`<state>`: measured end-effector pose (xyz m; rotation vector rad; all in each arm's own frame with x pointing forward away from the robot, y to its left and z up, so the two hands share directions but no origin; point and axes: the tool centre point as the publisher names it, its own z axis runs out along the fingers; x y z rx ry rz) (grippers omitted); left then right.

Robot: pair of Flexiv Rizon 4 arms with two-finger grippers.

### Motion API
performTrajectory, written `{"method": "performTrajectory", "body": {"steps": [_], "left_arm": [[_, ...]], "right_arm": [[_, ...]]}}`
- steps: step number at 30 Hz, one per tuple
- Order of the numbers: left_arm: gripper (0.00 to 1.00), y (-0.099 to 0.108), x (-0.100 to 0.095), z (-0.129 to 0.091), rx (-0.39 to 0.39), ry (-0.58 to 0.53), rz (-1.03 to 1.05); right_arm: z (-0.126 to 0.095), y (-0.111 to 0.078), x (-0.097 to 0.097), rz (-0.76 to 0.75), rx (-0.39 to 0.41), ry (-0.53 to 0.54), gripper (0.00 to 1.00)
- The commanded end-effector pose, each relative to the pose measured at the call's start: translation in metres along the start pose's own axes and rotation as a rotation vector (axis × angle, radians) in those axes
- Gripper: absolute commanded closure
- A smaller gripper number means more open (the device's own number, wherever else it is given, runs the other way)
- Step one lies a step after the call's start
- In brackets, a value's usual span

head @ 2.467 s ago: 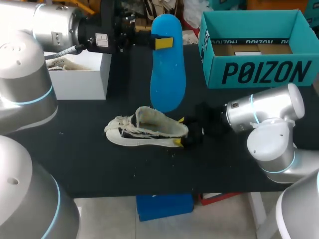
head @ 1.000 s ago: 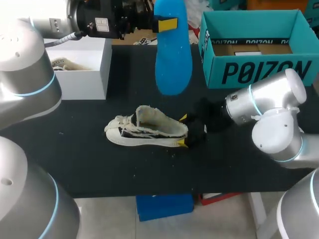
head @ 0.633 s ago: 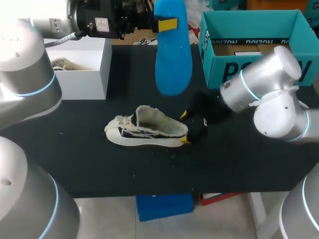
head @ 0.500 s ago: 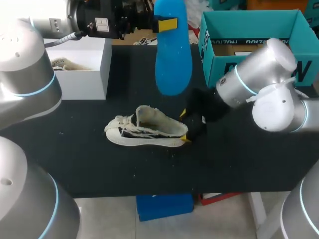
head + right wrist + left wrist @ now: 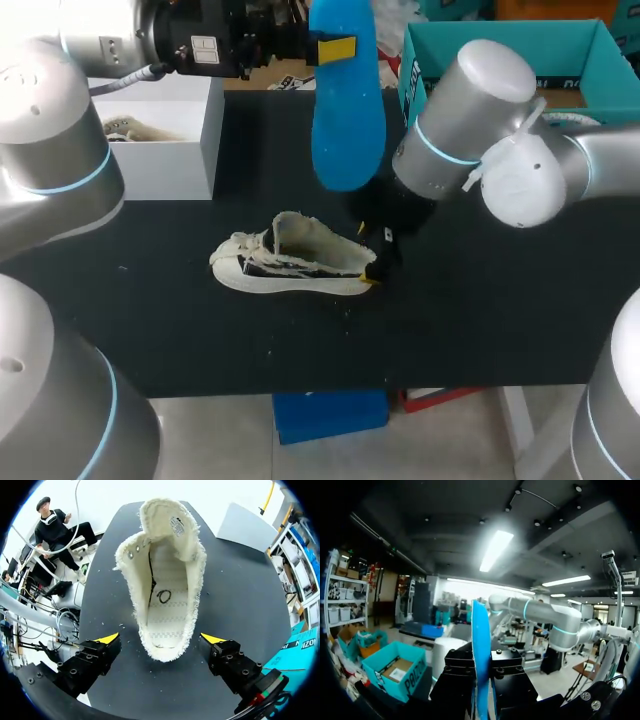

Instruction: Take the shoe out of the shoebox, open the shoe tongue, remove and reinsert the insole, then place the shoe into the shoebox

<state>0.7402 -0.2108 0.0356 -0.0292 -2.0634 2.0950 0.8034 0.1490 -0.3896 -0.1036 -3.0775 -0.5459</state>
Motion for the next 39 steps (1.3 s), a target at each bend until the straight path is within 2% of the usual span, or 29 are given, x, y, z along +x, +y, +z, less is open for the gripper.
{"method": "performTrajectory", "body": {"steps": [1,19,35,38,39], "left_arm": [[1.0,0.0,0.0,0.002,-0.003,-0.003,0.0],[1.0,0.0,0.0,0.002,-0.003,-0.003,0.0],[1.0,0.0,0.0,0.002,-0.003,-0.003,0.0],[1.0,0.0,0.0,0.002,-0.003,-0.003,0.0],[1.0,0.0,0.0,0.002,-0.003,-0.003,0.0]], "right_arm": [[0.004,0.005,-0.006,-0.002,0.187,0.014,0.0],[0.009,0.015,-0.007,0.038,0.228,-0.024,0.0],[0.01,0.016,-0.005,0.042,0.232,-0.037,0.0],[0.011,0.015,-0.005,0.034,0.184,-0.042,0.0],[0.011,0.015,-0.004,0.036,0.137,-0.05,0.0]]}}
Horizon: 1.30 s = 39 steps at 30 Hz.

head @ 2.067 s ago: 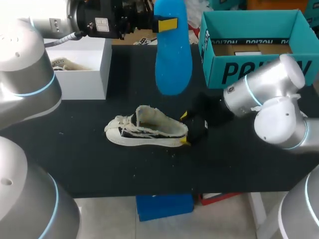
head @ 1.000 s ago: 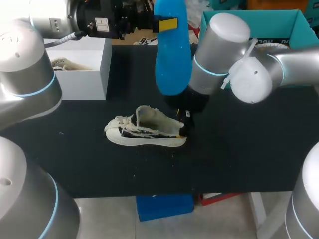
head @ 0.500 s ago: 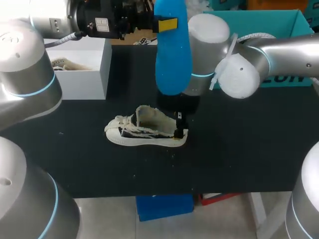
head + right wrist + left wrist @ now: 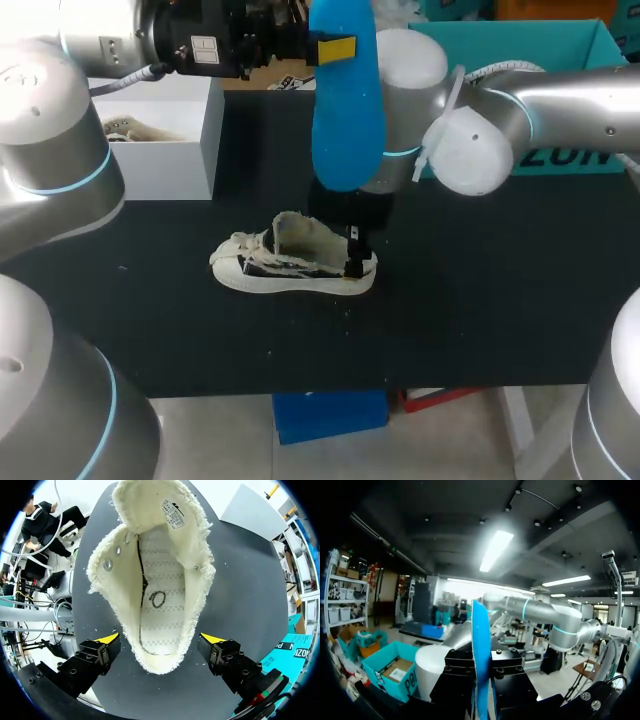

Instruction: Take the shoe out of the shoebox, open the shoe tongue, remove and reinsert the insole, then place the shoe into the shoebox

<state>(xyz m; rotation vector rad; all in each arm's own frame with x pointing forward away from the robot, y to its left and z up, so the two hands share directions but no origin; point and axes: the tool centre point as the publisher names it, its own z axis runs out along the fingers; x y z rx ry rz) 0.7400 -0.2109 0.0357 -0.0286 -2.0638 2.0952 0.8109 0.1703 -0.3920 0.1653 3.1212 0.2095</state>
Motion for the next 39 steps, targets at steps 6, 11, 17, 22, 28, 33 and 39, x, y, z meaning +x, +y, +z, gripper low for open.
{"method": "performTrajectory", "body": {"steps": [6,11,17,22,28,33,39], "left_arm": [[1.0,0.0,0.0,0.001,-0.003,-0.002,0.0],[1.0,0.0,0.0,0.001,-0.003,-0.002,0.0],[1.0,0.0,0.0,0.001,-0.003,-0.002,0.0],[1.0,0.0,0.0,0.001,-0.003,-0.002,0.0],[1.0,0.0,0.0,0.001,-0.003,-0.002,0.0],[1.0,0.0,0.0,0.001,-0.003,-0.002,0.0],[1.0,0.0,0.0,0.001,-0.003,-0.002,0.0]], "right_arm": [[0.002,-0.007,0.004,-0.006,-0.232,-0.031,0.0],[0.002,-0.007,0.004,-0.009,-0.334,-0.04,0.0],[0.003,-0.004,0.003,-0.025,-0.449,-0.03,0.0],[0.005,-0.001,0.002,-0.036,-0.528,-0.017,0.0],[0.01,0.003,0.002,-0.047,-0.628,-0.013,0.0],[0.012,0.004,0.002,-0.043,-0.705,-0.026,0.0],[0.014,0.004,0.001,-0.034,-0.761,-0.04,0.0]]}}
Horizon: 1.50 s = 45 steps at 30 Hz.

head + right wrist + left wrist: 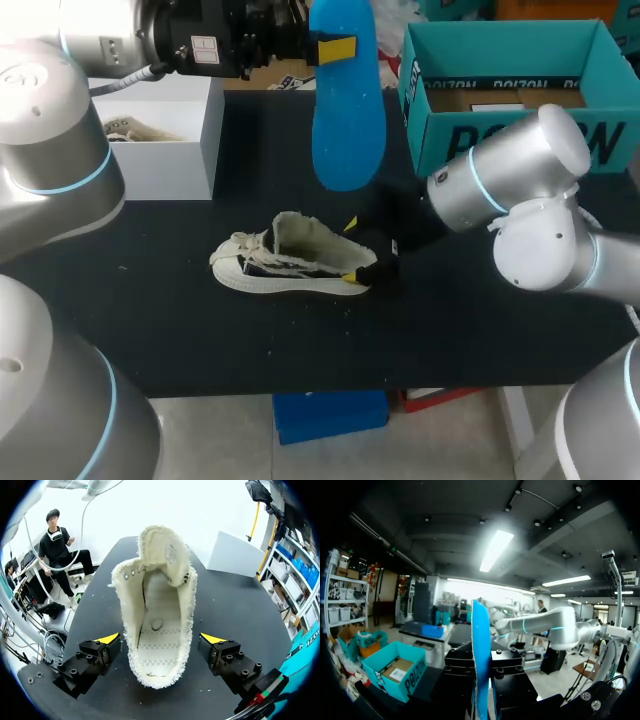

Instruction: Take the shoe out of the shoebox, open the shoe tongue, remove and reinsert the insole, then place the shoe into the shoebox

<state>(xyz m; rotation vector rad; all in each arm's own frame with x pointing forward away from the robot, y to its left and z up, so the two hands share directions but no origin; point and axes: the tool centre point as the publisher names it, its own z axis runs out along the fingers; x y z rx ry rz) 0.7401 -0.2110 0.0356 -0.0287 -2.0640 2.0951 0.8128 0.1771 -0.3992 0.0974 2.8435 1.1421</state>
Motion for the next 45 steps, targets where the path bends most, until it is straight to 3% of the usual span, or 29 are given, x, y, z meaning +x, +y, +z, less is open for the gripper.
{"method": "performTrajectory", "body": {"steps": [1,15,34,37,45], "left_arm": [[1.0,0.0,0.0,0.001,-0.003,-0.002,0.0],[1.0,0.0,0.0,0.001,-0.003,-0.002,0.0],[1.0,0.0,0.0,0.001,-0.003,-0.002,0.0],[1.0,0.0,0.0,0.001,-0.003,-0.002,0.0],[1.0,0.0,0.0,0.001,-0.003,-0.002,0.0]], "right_arm": [[0.004,-0.005,0.003,0.002,-0.141,-0.014,0.0],[0.012,-0.012,0.005,0.028,-0.225,-0.019,0.0],[0.019,-0.019,0.007,0.054,-0.229,-0.002,0.0],[0.013,-0.018,0.006,0.054,-0.175,0.004,0.0],[-0.012,-0.006,-0.006,0.02,0.146,0.033,0.0]]}}
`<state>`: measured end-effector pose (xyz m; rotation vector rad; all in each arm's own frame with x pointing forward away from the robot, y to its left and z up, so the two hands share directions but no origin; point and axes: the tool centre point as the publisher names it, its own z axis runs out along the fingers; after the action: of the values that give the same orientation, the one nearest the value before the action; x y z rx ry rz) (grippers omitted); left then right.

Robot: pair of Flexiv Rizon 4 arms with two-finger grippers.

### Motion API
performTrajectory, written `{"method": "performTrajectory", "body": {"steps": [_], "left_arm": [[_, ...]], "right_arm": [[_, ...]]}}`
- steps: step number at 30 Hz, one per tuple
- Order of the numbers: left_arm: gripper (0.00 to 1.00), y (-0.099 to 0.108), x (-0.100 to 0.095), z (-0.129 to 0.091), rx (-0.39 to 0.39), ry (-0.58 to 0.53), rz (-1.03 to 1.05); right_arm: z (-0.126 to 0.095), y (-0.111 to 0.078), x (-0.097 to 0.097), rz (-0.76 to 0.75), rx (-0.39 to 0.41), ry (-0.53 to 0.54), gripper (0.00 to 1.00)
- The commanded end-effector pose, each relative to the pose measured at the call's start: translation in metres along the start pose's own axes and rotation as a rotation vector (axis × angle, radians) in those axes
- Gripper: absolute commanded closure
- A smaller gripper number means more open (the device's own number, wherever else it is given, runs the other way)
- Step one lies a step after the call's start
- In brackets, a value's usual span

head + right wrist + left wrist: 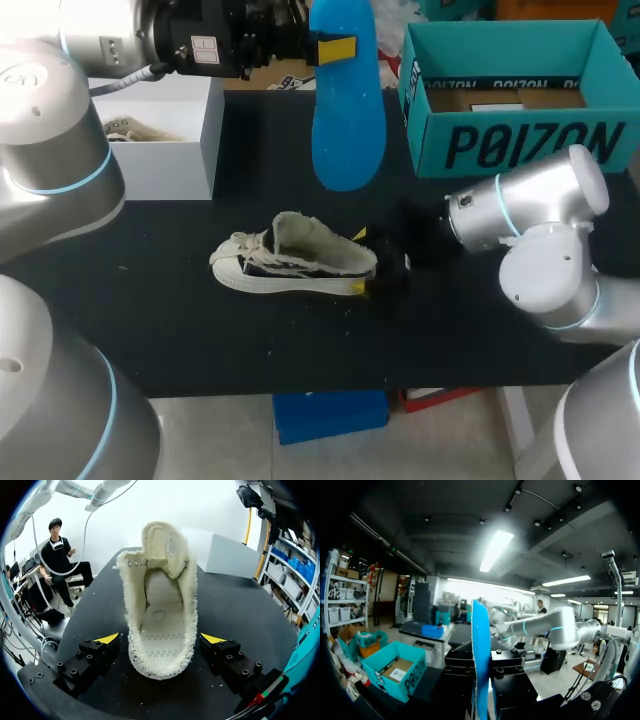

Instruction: Take the shoe out of the shoebox, open the shoe tongue, remove and reinsert the insole, then place the shoe into the shoebox

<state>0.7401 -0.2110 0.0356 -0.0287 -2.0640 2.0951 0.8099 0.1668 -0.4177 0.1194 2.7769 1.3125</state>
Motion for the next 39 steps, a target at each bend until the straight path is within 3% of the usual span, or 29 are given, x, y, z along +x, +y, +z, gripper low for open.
{"method": "performTrajectory", "body": {"steps": [1,8,17,28,39], "left_arm": [[1.0,0.0,0.0,0.001,-0.003,-0.002,0.0],[1.0,0.0,0.0,0.001,-0.003,-0.002,0.0],[1.0,0.0,0.0,0.001,-0.003,-0.002,0.0],[1.0,0.0,0.0,0.001,-0.003,-0.002,0.0],[1.0,0.0,0.0,0.001,-0.003,-0.002,0.0]], "right_arm": [[-0.018,0.018,-0.01,0.003,0.301,0.026,0.0],[-0.026,0.03,-0.022,-0.017,0.587,0.011,0.0],[-0.016,0.04,-0.034,-0.039,0.779,0.022,0.0],[0.005,0.054,-0.047,-0.089,0.853,0.057,0.0],[0.018,0.051,-0.048,-0.077,0.879,0.076,0.0]]}}
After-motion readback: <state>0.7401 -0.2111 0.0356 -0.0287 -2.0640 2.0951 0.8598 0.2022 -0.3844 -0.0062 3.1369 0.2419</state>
